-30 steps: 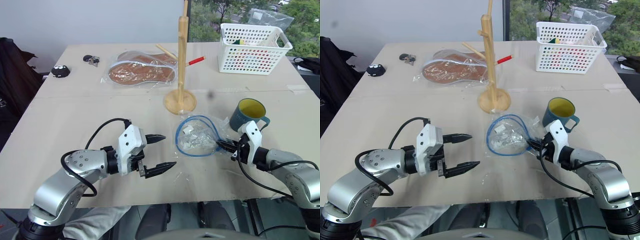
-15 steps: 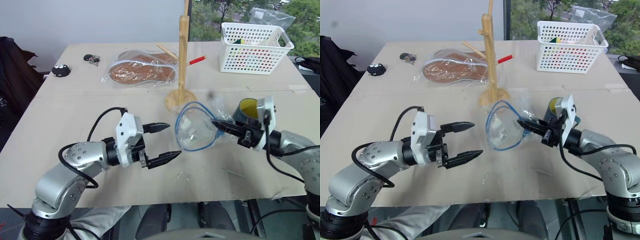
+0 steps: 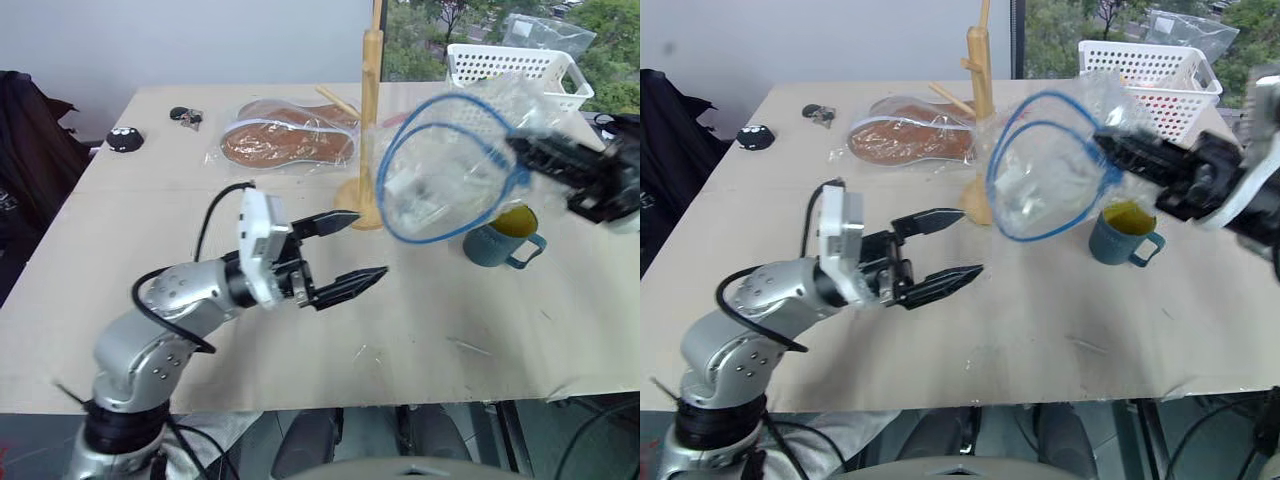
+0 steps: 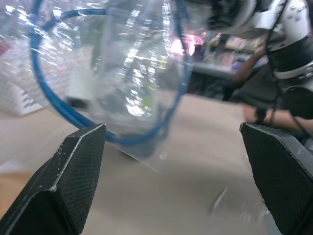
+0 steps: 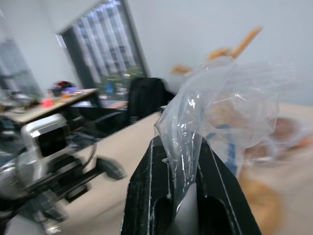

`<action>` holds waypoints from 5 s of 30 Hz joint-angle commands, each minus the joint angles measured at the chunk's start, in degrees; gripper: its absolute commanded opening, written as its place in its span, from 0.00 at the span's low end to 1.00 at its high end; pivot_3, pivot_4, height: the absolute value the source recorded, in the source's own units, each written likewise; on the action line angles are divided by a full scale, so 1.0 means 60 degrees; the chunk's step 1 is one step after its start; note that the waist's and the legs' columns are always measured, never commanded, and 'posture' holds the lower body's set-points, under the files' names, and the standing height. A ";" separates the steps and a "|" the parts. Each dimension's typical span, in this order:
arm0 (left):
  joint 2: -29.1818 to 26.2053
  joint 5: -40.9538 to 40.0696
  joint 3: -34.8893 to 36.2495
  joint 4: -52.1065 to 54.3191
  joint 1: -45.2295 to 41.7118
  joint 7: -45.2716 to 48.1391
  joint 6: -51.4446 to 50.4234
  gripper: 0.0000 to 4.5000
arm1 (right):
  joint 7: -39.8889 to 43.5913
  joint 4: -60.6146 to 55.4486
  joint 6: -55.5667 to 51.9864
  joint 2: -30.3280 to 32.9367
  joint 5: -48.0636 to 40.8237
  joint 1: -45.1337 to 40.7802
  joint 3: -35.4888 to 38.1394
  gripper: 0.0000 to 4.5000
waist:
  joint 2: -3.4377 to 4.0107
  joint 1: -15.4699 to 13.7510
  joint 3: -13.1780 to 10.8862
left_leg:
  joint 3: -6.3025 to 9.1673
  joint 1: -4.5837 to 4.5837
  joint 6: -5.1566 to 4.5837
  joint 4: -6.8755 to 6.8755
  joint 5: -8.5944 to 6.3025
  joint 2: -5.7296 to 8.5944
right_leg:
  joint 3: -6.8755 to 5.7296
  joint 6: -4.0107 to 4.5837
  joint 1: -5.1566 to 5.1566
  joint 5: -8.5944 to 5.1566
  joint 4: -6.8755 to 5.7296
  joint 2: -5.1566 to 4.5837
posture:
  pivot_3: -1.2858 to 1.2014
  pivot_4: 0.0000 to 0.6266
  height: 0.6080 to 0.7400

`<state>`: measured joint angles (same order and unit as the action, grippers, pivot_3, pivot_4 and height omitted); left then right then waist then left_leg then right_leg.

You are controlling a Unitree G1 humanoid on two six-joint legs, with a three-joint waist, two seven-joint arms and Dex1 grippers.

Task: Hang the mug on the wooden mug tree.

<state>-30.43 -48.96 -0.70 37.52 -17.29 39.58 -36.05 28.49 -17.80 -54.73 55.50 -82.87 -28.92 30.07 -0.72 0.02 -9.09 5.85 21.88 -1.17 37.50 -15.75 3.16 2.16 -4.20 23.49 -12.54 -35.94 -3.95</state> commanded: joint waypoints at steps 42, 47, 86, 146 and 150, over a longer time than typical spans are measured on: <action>0.2799 0.5034 -0.3520 -0.4773 -0.3044 0.1704 0.2475 1.00 | -0.0254 -0.2406 0.2128 -0.2579 0.6958 0.8277 0.2722 0.99 | 0.0076 0.0167 0.0029 | -0.0126 -0.0043 -0.0074 0.0114 -0.0042 -0.0052 | 0.0142 -0.0091 -0.0043 0.0042 -0.0003 0.0072 | 0.52 0.24 1.00; 0.2569 0.5255 -0.3752 -0.4499 -0.2948 0.1713 0.2045 1.00 | -0.3840 -0.3270 0.2494 -0.5543 0.8749 0.6522 -0.0328 0.99 | 0.0019 0.0134 0.0043 | -0.0107 -0.0047 -0.0070 0.0135 -0.0041 -0.0052 | 0.0130 -0.0075 -0.0059 0.0054 0.0000 0.0066 | 0.52 0.24 1.00; 0.2373 0.5276 -0.3414 -0.3667 -0.2841 0.1367 0.1337 1.00 | -0.2908 0.2158 0.7911 -0.6979 1.1464 0.4127 -0.2413 0.01 | 0.0062 0.0140 0.0044 | -0.0121 -0.0007 -0.0027 0.0122 -0.0018 -0.0022 | 0.0149 -0.0071 0.0010 0.0057 -0.0026 0.0050 | 0.52 0.24 1.00; 0.4308 0.4963 -0.0646 -0.1316 0.2509 -0.2603 0.6954 1.00 | 0.5719 1.5601 1.2934 -0.5064 1.5944 -1.0297 -0.6315 0.01 | 0.0059 0.0158 0.0002 | -0.0137 0.0015 -0.0022 0.0061 -0.0020 -0.0032 | 0.0147 -0.0046 0.0061 0.0072 0.0008 0.0030 | 0.52 0.24 1.00; 0.4333 0.5023 -0.0699 -0.1351 0.2436 -0.2677 0.6944 1.00 | 0.5757 1.5643 1.2827 -0.5168 1.6088 -1.0388 -0.6359 0.01 | 0.0059 0.0151 0.0002 | -0.0137 0.0015 -0.0022 0.0061 -0.0020 -0.0032 | 0.0146 -0.0046 0.0061 0.0072 0.0008 0.0030 | 0.52 0.24 1.00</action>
<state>-4.41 -19.24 -4.56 28.59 -2.04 23.88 4.35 63.12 77.06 22.52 24.15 13.69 -88.02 -8.45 -0.37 0.93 -9.08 5.03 21.98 -1.30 37.87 -15.87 2.97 3.03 -4.47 23.86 -12.11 -35.89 -3.77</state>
